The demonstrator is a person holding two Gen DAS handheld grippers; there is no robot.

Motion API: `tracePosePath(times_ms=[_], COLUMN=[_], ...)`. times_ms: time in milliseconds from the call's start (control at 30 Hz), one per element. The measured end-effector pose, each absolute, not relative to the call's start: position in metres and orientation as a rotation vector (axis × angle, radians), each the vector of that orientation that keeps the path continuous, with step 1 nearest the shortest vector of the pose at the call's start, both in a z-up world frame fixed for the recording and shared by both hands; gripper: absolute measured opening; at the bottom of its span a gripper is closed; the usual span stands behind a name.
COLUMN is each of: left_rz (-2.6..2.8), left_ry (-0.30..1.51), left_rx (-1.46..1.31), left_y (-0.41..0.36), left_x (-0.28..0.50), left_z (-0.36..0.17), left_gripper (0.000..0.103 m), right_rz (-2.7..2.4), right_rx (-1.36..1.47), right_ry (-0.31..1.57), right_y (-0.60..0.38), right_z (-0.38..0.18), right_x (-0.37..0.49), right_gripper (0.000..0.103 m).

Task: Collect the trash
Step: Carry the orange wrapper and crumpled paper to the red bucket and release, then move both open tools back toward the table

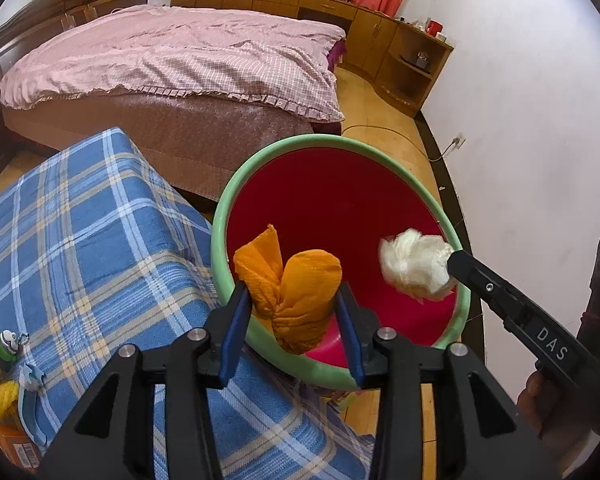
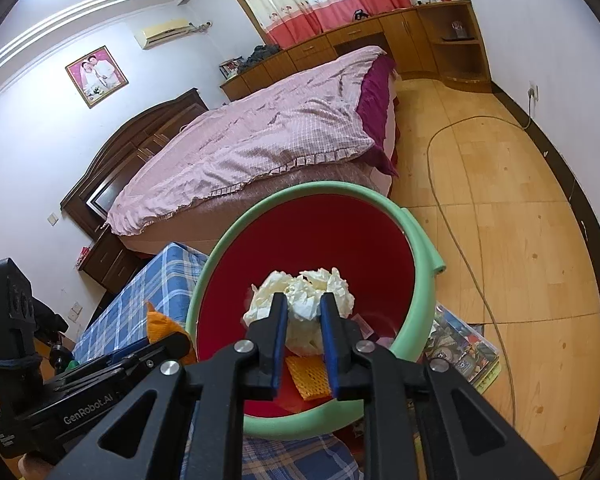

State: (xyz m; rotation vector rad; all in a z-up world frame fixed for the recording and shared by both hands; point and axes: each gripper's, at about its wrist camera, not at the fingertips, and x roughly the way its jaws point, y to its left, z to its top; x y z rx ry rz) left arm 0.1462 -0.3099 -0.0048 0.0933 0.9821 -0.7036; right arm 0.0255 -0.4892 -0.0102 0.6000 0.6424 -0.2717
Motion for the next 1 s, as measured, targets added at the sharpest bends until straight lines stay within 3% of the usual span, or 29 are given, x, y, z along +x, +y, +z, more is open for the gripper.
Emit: tracePosePath(times_ms=[233,433,1000], left_rz=[-0.69,-0.683,-0.607], left_ry=[0.981,0.969,0.927], left_rx=[0.073,0.069,0.01], left_y=[-0.306,-0.302,-0.251], left_x=[0.148,0.146,0.134], left_z=[-0.004,0.003,0.027], left_gripper=[0.051,0.053,0.052], right_rz=[-0.273,-0.282,-0.243], right_rx=[0.608,0.617,0.587], right_ry=[0.632,0.62,0.598], right_y=[-0.489,-0.489,-0.455], right_z=[-0.008,-0.005,0.014], right_x=[0.024,0.021,0.014], right_gripper=[0.024,0.039,0.059])
